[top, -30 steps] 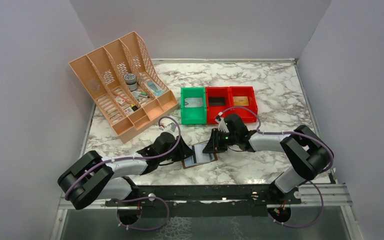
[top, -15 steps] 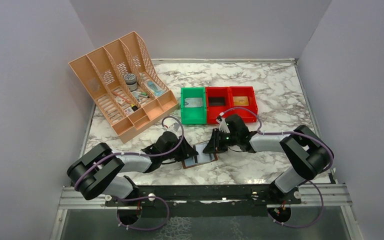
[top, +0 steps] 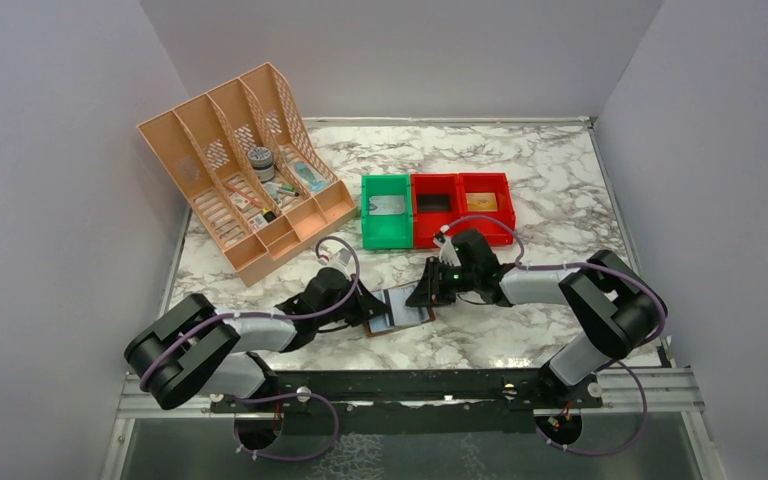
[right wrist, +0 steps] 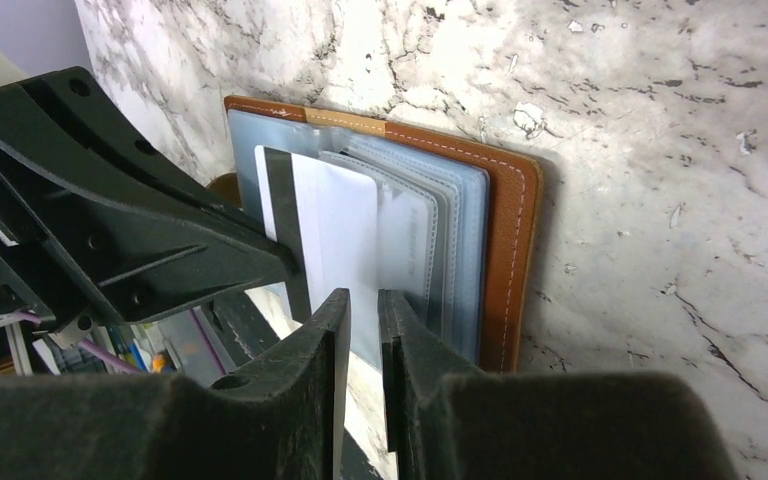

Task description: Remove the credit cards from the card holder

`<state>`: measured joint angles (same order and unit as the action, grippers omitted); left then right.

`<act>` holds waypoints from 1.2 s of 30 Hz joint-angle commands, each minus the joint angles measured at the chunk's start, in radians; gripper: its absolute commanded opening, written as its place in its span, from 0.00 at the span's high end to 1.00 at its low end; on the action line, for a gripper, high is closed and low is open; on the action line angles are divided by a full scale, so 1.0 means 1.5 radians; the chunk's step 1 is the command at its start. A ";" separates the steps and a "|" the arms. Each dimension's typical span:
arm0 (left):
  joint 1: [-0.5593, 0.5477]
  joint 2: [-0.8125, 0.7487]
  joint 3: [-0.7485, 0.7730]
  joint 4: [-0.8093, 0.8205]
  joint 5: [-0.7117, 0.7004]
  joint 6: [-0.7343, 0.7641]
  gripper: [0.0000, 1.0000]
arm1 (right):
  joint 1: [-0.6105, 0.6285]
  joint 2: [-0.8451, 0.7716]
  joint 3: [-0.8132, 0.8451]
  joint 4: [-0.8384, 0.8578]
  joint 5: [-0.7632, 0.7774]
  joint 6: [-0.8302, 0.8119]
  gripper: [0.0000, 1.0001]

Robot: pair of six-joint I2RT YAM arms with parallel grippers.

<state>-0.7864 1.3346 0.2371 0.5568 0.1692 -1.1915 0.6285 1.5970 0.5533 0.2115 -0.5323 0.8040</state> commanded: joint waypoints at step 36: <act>0.008 -0.050 0.054 -0.112 0.000 0.064 0.79 | -0.007 0.070 0.036 -0.077 -0.024 -0.083 0.80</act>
<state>-0.7795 1.2259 0.2859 0.3504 0.1303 -1.1107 0.6193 1.6882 0.6548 0.1097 -0.6998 0.6655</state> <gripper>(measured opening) 0.183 0.203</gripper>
